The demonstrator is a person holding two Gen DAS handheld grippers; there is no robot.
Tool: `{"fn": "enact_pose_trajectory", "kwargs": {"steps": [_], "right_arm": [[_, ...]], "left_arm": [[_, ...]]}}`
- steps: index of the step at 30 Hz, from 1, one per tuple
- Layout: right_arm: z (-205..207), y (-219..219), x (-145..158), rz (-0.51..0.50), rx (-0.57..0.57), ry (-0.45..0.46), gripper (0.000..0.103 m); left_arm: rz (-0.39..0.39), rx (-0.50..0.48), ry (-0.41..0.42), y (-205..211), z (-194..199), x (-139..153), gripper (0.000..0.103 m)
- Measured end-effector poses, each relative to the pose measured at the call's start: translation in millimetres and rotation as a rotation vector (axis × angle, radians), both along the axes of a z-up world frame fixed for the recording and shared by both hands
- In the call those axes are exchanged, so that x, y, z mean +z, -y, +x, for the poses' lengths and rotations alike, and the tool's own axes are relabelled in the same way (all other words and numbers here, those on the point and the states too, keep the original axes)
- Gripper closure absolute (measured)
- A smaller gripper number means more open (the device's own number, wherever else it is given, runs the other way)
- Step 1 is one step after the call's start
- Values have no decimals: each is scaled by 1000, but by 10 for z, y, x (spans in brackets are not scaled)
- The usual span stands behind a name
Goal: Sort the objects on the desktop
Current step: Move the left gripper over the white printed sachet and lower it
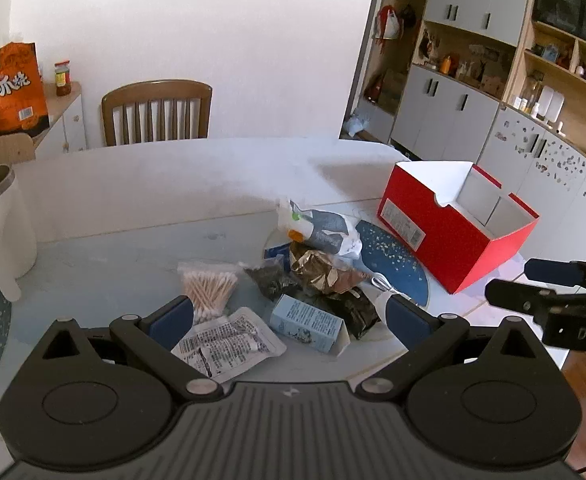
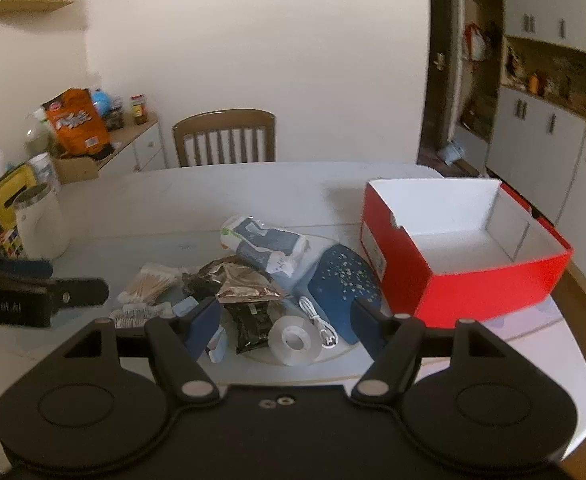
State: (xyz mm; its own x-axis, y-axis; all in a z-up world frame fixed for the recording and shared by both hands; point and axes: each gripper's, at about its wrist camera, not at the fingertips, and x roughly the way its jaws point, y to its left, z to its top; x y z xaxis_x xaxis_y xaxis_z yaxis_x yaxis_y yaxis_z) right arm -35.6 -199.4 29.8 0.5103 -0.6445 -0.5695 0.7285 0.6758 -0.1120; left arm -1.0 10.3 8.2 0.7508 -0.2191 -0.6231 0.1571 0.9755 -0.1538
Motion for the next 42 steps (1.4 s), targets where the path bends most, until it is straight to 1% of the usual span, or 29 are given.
{"fn": "enact_pose_trajectory", "kwargs": {"steps": [4, 9, 12, 18, 22, 29, 38, 42], "right_arm": [[23, 0, -57, -10, 7, -19, 31], [43, 86, -126, -4, 5, -25, 31], [53, 140, -169, 1, 12, -27, 31], [57, 266, -288, 8, 25, -43, 31], [56, 352, -354, 22, 36, -52, 31], [65, 486, -509, 41, 47, -84, 32], [88, 578, -721, 59, 66, -138, 32], [116, 647, -803, 63, 71, -157, 32]], "left_arm": [[4, 2, -12, 0, 28, -20, 0], [23, 31, 18, -19, 50, -15, 0], [25, 50, 19, -30, 88, -36, 0], [17, 78, -4, -77, 150, -185, 0], [29, 83, -25, -65, 171, -301, 0], [79, 113, -56, -67, 243, -546, 1], [147, 39, -57, -12, 383, -871, 1], [138, -26, -65, -25, 446, -969, 1]]}}
